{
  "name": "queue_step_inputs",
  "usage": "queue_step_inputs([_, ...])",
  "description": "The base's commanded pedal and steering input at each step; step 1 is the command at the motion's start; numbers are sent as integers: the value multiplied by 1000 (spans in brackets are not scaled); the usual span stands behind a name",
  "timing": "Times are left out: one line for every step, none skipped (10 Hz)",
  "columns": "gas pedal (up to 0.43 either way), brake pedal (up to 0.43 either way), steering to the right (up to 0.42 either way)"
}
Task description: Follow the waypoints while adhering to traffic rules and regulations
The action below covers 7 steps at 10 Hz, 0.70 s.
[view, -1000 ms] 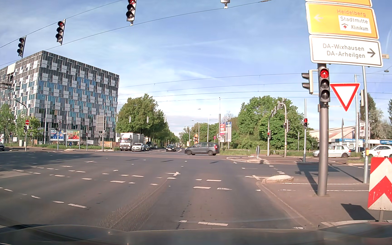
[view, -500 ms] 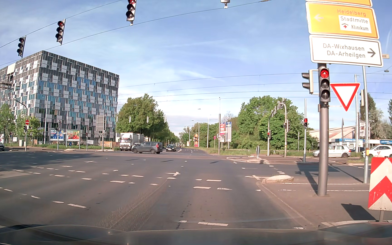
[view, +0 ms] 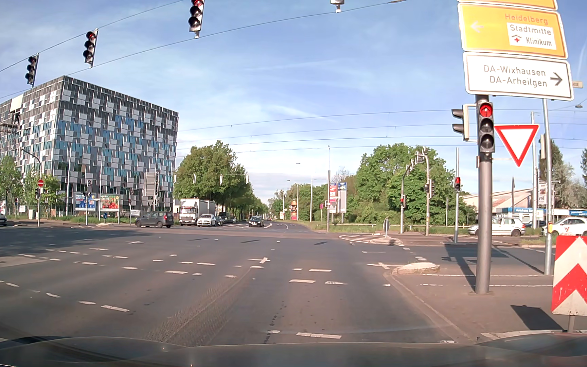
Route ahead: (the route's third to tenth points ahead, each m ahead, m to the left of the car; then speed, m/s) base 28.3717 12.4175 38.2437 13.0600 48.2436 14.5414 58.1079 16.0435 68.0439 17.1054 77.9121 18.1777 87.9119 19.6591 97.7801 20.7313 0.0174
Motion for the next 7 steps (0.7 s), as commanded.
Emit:
queue_step_inputs([0, 79, -15])
queue_step_inputs([0, 79, -15])
queue_step_inputs([0, 79, -15])
queue_step_inputs([0, 79, -15])
queue_step_inputs([0, 79, -15])
queue_step_inputs([0, 79, -15])
queue_step_inputs([0, 79, -15])
